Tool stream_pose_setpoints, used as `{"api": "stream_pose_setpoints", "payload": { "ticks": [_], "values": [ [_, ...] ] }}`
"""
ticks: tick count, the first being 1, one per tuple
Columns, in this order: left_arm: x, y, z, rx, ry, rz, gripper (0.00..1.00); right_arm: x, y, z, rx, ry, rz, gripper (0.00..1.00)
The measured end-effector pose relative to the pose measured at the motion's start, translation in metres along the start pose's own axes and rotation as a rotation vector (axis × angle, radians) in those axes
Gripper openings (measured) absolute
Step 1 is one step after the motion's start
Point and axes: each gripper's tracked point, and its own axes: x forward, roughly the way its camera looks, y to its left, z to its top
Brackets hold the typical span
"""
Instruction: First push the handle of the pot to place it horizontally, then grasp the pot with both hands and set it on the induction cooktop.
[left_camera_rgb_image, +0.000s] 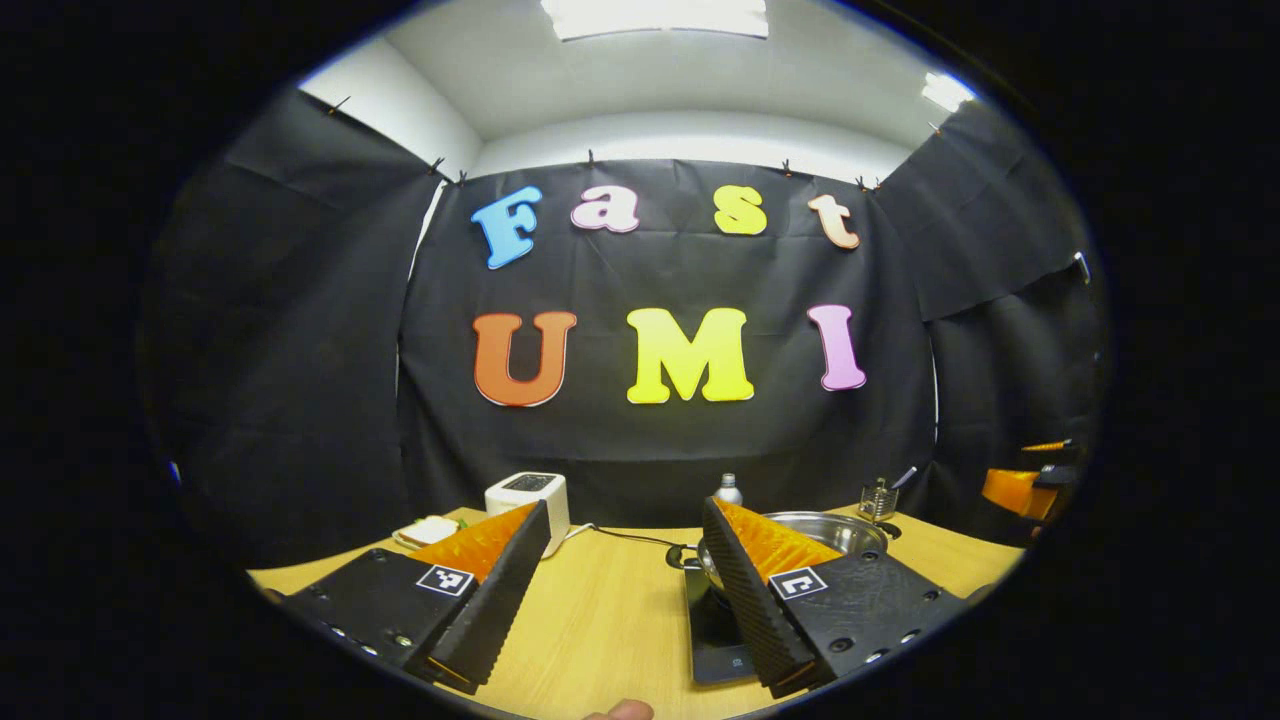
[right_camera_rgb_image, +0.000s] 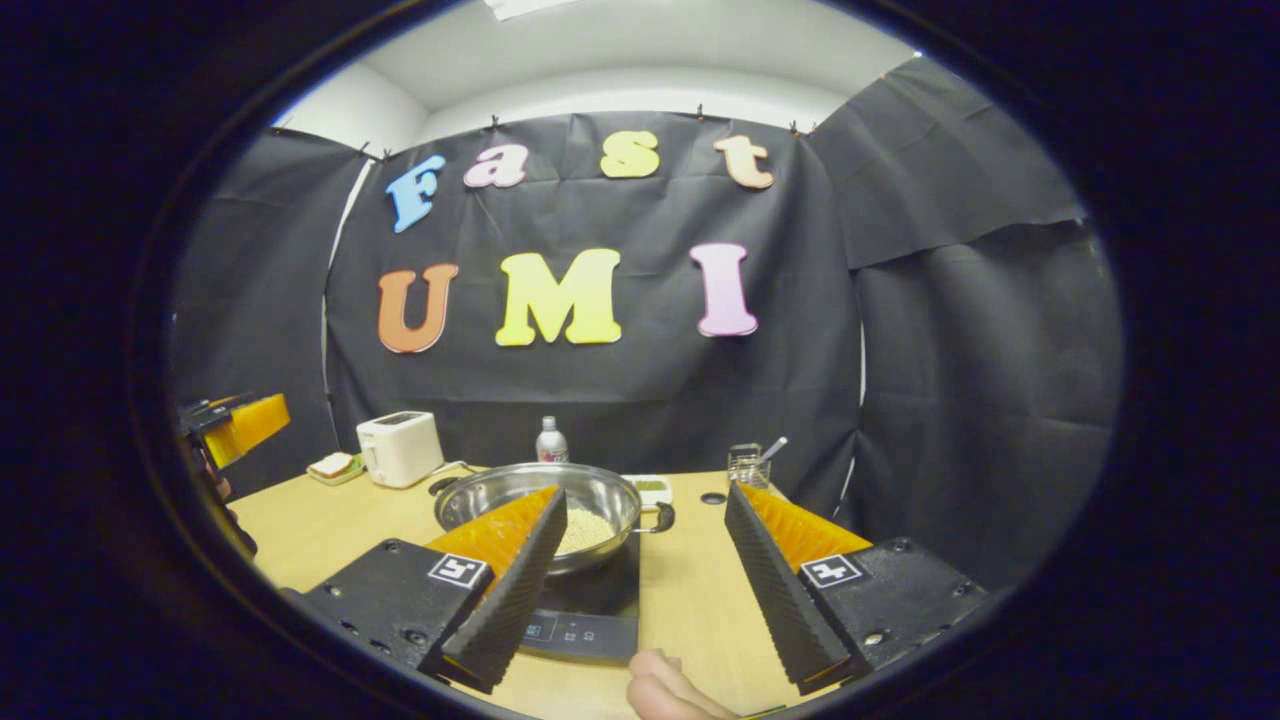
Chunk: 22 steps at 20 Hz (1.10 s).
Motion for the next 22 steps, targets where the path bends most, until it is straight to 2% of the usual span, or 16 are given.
{"api": "stream_pose_setpoints", "payload": {
  "ticks": [1, 2, 3, 7, 12, 14, 18, 22],
  "values": [
    [-0.01, 0.006, 0.004, 0.014, 0.012, 0.025, 0.77, -0.011, -0.003, 0.01, 0.01, -0.01, -0.009, 0.99],
    [-0.019, 0.009, 0.011, 0.018, 0.025, 0.039, 0.94, -0.024, -0.005, 0.02, 0.023, -0.023, -0.016, 0.97],
    [-0.028, 0.01, 0.016, 0.014, 0.034, 0.045, 0.95, -0.036, -0.008, 0.033, 0.038, -0.046, -0.021, 0.97],
    [-0.051, 0.025, 0.029, -0.002, 0.06, 0.087, 0.95, -0.075, -0.015, 0.064, 0.023, -0.062, -0.048, 0.99],
    [-0.08, 0.006, 0.052, -0.04, 0.093, 0.008, 0.95, -0.125, -0.015, 0.091, 0.044, -0.067, -0.059, 0.96],
    [-0.091, 0.009, 0.063, -0.024, 0.08, 0.022, 0.95, -0.143, -0.013, 0.105, 0.052, -0.106, -0.047, 0.97],
    [-0.112, 0.001, 0.081, -0.032, 0.025, 0.008, 0.95, -0.155, -0.009, 0.102, 0.01, -0.106, -0.05, 0.96],
    [-0.126, 0.0, 0.085, -0.038, 0.01, 0.002, 0.95, -0.169, -0.006, 0.109, 0.055, -0.146, -0.036, 0.98]
  ]
}}
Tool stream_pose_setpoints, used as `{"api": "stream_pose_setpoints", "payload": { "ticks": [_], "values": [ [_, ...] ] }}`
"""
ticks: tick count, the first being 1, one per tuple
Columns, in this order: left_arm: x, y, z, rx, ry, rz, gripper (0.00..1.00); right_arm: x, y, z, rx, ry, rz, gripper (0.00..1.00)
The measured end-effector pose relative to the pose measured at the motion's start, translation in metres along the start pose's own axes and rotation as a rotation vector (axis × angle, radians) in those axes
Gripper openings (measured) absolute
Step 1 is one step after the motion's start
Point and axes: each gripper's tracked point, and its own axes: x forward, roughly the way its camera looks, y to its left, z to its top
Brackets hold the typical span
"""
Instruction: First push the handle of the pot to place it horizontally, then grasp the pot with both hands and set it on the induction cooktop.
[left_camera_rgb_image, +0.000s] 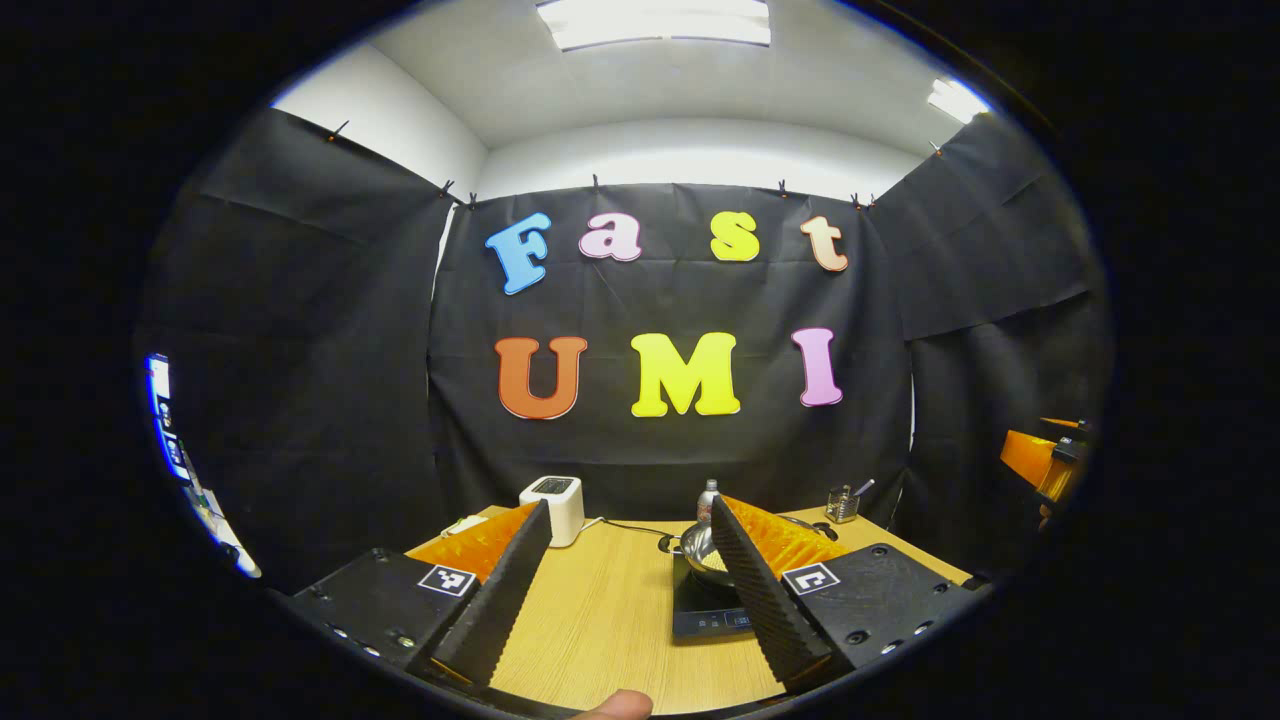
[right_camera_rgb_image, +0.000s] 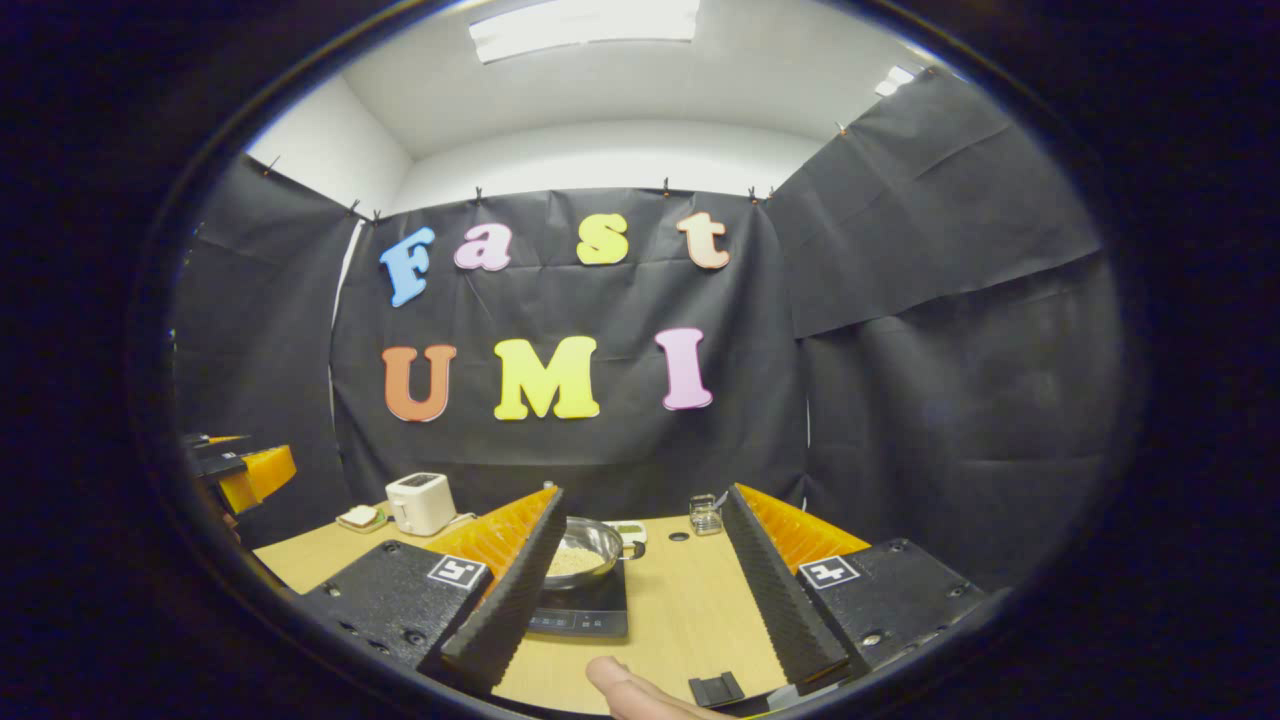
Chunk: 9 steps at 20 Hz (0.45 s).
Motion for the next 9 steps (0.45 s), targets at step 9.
{"api": "stream_pose_setpoints", "payload": {
  "ticks": [9],
  "values": [
    [-0.021, -0.012, 0.006, 0.022, -0.053, -0.04, 0.95, -0.003, 0.007, -0.011, -0.005, 0.026, 0.021, 0.96]
  ]
}}
